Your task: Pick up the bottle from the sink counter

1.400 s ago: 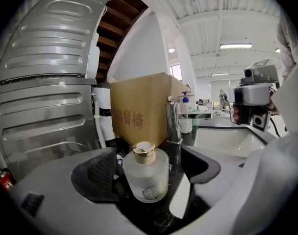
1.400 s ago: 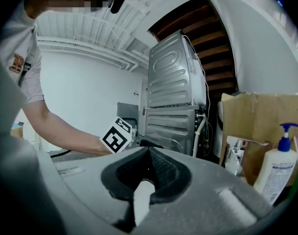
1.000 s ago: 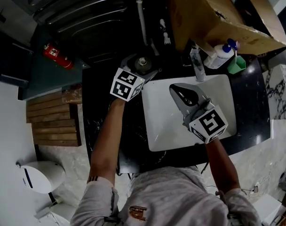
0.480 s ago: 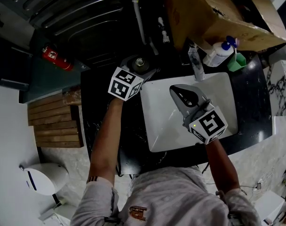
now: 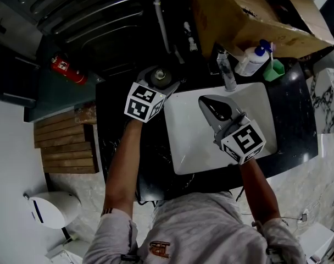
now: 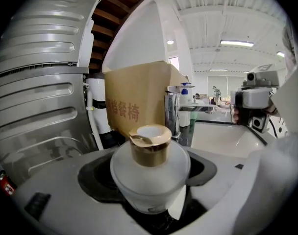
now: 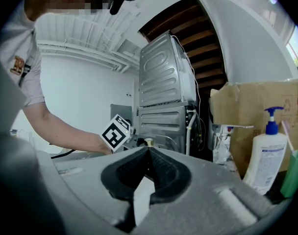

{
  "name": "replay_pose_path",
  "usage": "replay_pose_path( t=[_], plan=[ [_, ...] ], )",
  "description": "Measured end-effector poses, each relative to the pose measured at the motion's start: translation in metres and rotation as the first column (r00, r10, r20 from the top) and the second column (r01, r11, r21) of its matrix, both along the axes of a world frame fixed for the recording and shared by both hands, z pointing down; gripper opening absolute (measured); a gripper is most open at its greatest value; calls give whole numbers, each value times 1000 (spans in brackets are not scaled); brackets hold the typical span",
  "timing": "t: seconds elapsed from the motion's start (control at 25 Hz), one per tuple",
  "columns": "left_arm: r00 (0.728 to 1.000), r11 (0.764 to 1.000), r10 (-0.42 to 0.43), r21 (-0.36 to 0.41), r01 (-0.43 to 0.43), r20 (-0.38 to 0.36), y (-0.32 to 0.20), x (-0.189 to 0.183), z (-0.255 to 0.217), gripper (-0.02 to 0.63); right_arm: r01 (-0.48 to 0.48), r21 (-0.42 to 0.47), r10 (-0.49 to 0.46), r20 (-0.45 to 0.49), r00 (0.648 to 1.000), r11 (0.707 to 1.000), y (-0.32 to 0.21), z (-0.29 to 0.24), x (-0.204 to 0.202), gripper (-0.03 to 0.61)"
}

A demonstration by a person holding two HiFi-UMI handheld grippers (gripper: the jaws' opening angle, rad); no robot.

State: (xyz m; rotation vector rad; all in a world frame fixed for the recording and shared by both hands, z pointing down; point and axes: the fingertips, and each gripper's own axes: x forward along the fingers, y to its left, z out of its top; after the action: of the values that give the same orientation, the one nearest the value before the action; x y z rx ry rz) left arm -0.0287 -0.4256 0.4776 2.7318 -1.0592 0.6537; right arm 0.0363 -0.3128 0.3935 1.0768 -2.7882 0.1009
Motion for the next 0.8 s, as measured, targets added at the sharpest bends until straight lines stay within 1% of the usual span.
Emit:
replay_pose_path(
  t=[0.28, 0.48, 0.8],
  plan=[
    [997, 997, -52, 60, 55, -55, 30, -7, -44, 331, 3, 27, -3, 11, 1000, 1000, 8, -14, 1, 2],
    [994, 992, -61, 108, 71, -90, 63, -5, -75, 331, 13, 55, -14, 21, 1000, 998, 17, -26, 0, 2],
    [989, 980, -76, 174, 98, -126, 116, -7, -113, 331, 41, 105, -44, 26, 999, 994, 36, -47, -2, 2]
  ],
)
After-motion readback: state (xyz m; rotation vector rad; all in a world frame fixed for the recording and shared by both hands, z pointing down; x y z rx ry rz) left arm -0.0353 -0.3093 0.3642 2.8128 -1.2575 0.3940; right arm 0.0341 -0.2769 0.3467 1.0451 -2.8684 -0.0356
